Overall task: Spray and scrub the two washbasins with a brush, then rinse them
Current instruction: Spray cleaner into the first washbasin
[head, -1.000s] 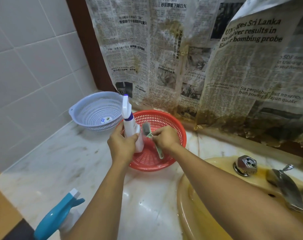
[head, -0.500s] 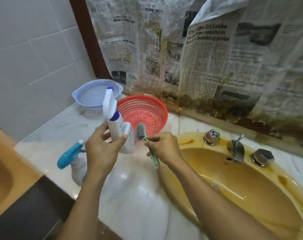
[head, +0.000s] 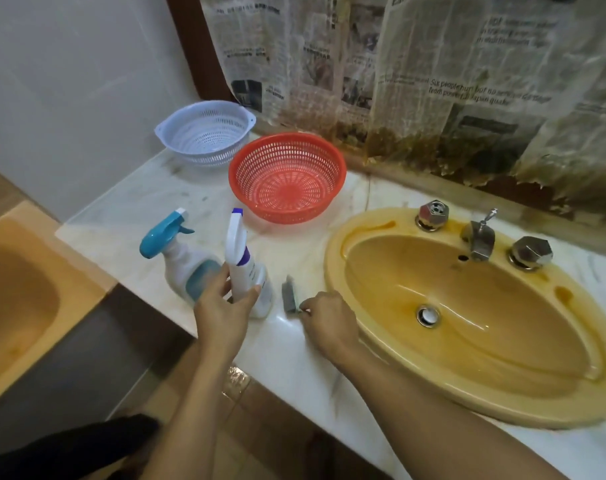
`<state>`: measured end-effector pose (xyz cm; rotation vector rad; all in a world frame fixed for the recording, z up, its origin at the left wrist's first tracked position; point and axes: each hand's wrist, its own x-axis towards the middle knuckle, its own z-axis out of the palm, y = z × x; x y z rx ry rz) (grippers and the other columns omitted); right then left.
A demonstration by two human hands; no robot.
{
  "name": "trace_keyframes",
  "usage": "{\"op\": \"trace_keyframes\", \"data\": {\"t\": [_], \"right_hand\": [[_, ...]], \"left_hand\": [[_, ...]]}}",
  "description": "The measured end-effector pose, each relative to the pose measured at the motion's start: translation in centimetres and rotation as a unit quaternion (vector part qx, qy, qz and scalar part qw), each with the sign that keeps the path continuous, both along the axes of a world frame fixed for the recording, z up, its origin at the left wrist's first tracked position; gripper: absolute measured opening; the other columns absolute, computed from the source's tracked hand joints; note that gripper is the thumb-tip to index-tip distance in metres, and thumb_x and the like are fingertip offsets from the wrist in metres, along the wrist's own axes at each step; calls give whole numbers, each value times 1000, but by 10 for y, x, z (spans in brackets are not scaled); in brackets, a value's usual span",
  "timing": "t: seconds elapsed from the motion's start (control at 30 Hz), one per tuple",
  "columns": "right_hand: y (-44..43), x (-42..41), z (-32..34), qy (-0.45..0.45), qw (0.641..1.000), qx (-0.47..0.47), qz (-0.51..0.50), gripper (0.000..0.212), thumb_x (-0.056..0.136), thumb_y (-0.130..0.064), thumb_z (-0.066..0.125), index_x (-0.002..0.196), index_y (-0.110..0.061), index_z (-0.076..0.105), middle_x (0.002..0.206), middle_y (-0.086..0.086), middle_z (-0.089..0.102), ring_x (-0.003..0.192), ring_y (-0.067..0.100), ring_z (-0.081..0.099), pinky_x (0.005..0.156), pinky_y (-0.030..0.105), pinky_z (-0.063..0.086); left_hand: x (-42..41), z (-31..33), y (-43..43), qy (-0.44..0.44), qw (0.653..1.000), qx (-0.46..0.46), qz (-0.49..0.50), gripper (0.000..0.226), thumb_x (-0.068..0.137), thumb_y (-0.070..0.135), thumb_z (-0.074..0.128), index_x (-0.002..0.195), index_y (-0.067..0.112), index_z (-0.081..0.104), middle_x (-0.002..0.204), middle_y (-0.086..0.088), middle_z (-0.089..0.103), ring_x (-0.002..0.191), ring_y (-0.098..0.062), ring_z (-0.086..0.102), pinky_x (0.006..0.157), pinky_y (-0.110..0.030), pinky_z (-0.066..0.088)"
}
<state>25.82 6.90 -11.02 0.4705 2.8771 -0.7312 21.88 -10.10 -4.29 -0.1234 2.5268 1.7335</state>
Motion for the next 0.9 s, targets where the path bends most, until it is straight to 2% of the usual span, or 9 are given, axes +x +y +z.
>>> {"op": "trace_keyframes", "data": {"t": [0.1, 0.17, 0.23, 0.33, 0.4, 0.5, 0.63, 0.8, 0.9], "right_hand": [[-2, -3, -11, 20, 1000, 9, 10, 22, 93, -17, 54, 88, -16, 76, 84, 0, 53, 83, 27, 57, 58, 35, 42], [-1, -8, -15, 33, 999, -2, 13, 23, 95, -18, 54, 88, -14, 75, 83, 2, 51, 77, 29, 57, 58, 38, 43], [-1, -11, -16, 38, 999, -10, 20, 23, 96, -19, 55, 85, -12, 74, 82, 4, 52, 74, 29, 56, 58, 40, 44], [2, -14, -13, 17, 998, -46, 26, 18, 92, -22, 59, 82, -10, 69, 81, 3, 49, 77, 29, 56, 61, 40, 43], [6, -13, -11, 13, 997, -71, 34, 15, 89, -24, 63, 93, -13, 72, 87, 3, 55, 86, 28, 59, 70, 40, 47], [15, -3, 0, 39, 991, -125, 13, 31, 90, -28, 72, 121, -22, 74, 106, 3, 67, 95, 21, 62, 86, 38, 51], [29, 20, 31, 118, 979, -168, -23, 30, 92, -30, 74, 122, -28, 74, 106, -5, 72, 89, 8, 66, 86, 31, 53], [42, 63, 97, 226, 938, -250, -85, 23, 93, -26, 72, 115, -27, 78, 103, -18, 74, 93, -4, 64, 77, 10, 46], [48, 96, 135, 273, 907, -299, -114, 30, 93, -30, 72, 123, -31, 74, 105, -21, 73, 99, -4, 65, 79, 11, 50]], "left_hand": [[6, -8, 0, -1, 1000, 5, 4, 60, 89, 35, 78, 145, 30, 56, 120, 23, 62, 115, -4, 58, 99, -32, 47], [7, -14, 0, -18, 1000, 11, 2, 63, 88, 42, 76, 147, 34, 54, 122, 26, 61, 112, 1, 58, 99, -33, 47], [6, -19, -1, -38, 999, 14, -8, 64, 88, 40, 77, 147, 38, 51, 121, 31, 60, 108, 9, 56, 100, -33, 46], [6, -23, -3, -47, 999, -1, -22, 70, 89, 33, 77, 152, 35, 46, 129, 19, 58, 102, 14, 54, 99, -34, 47], [5, -23, -4, -48, 999, 0, -20, 65, 89, 33, 78, 148, 36, 50, 127, 19, 59, 100, 12, 55, 98, -35, 48], [3, -16, -7, -41, 999, 4, -21, 56, 87, 34, 79, 138, 39, 56, 117, 26, 62, 102, 7, 58, 98, -37, 50], [10, 8, -6, -23, 999, 22, -9, 53, 87, 34, 78, 136, 35, 58, 122, 14, 64, 105, -3, 60, 100, -43, 49], [37, 45, 14, 15, 998, 39, -38, 64, 84, 34, 81, 143, 34, 57, 121, 17, 64, 97, 2, 60, 96, -42, 53], [62, 60, 38, 34, 995, 45, -82, 69, 77, 42, 83, 140, 45, 55, 122, 26, 62, 98, 1, 63, 90, -32, 56]]}}
